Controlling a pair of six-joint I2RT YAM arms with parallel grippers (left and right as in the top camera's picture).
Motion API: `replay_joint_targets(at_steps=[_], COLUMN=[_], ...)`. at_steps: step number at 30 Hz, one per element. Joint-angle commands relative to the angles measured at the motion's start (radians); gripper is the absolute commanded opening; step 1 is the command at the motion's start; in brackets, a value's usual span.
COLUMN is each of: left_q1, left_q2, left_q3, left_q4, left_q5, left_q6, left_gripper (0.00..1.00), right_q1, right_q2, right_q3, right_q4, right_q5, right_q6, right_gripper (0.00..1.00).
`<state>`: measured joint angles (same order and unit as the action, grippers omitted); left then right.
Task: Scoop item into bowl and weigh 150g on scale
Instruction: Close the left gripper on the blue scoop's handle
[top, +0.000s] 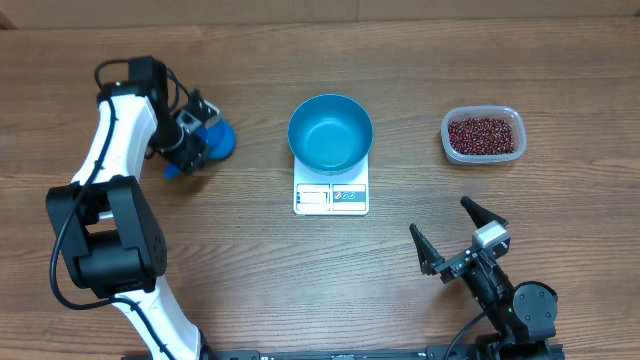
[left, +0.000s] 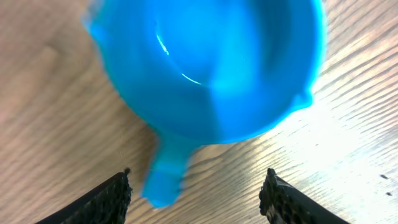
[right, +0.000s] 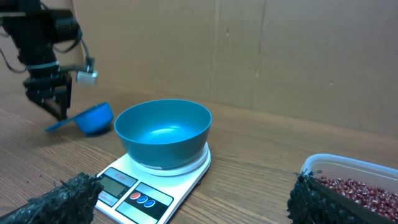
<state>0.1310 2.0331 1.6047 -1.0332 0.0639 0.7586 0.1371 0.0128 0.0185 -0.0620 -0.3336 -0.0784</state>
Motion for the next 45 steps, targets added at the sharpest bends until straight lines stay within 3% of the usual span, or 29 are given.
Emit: replay_joint_targets(at_steps=[1, 23, 35, 45], left_q1=[-0.001, 0.001, -0.001, -0.001], left_q2=[0.009, 0.11, 0.134, 0.135], left_q3=[0.072, 0.064, 0.064, 0.064], left_q4=[-0.023, -0.033, 0.007, 0.045], left_q5=[0.023, 0.023, 0.064, 0.091], left_q6=[-0.011, -0.016, -0.052, -0.088], left_gripper=[0.72, 0.75, 0.61, 0.55], right_q1=[-0.008, -0.008, -0.008, -0.008], right_q2=[-0.01, -0.01, -0.01, -0.01], right_q3=[-0.01, -0.01, -0.01, -0.01], right_q4=[0.006, 0.006, 0.006, 0.006], right_q5=[0.007, 0.007, 0.007, 0.007], right_q6=[0.004, 0.004, 0.004, 0.004], right_gripper=[1.0, 1.0, 1.0, 1.0])
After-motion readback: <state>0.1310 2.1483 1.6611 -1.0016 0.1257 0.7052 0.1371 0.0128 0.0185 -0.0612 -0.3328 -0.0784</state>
